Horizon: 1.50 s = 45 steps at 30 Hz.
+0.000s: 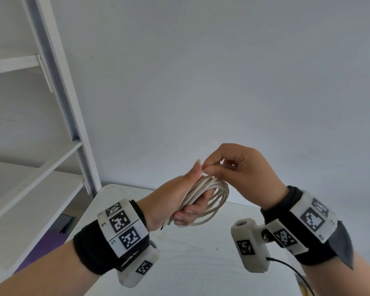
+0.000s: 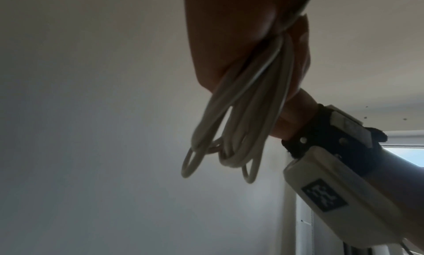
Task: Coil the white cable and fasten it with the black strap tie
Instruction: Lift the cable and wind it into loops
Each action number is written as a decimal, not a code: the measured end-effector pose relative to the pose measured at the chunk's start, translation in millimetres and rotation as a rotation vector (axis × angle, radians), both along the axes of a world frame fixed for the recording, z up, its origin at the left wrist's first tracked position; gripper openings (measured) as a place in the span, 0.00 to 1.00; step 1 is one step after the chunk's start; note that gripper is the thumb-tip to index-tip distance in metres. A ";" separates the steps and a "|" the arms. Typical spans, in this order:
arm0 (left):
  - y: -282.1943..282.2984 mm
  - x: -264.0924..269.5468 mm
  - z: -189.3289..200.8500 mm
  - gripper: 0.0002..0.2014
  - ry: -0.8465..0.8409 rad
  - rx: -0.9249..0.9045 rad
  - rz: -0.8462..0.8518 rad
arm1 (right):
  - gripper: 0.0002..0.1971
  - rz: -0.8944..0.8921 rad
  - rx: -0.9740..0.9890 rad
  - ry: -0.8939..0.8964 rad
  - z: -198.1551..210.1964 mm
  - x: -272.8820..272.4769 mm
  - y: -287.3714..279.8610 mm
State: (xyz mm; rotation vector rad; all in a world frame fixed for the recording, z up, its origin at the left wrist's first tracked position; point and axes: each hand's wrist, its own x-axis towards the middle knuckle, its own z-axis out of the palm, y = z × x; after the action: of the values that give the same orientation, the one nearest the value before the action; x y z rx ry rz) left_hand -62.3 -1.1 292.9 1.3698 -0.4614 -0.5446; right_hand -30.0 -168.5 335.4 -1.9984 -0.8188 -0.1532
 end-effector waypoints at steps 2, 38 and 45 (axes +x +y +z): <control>3.0 -0.8 4.1 0.28 -0.015 0.024 0.026 | 0.06 0.005 0.030 0.024 -3.5 1.2 -2.7; 6.2 10.0 -11.9 0.24 -0.020 -0.065 0.548 | 0.10 -0.132 0.338 0.287 -55.1 -28.6 33.2; 1.0 6.3 -24.5 0.23 -0.104 -0.091 0.632 | 0.05 -0.195 0.335 0.259 -62.1 -21.9 39.0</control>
State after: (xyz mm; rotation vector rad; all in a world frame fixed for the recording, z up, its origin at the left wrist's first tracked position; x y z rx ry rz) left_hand -56.0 -0.1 268.5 1.3695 -0.1148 0.0648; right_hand -51.9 -129.4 273.3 -1.7315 -0.4024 -0.1304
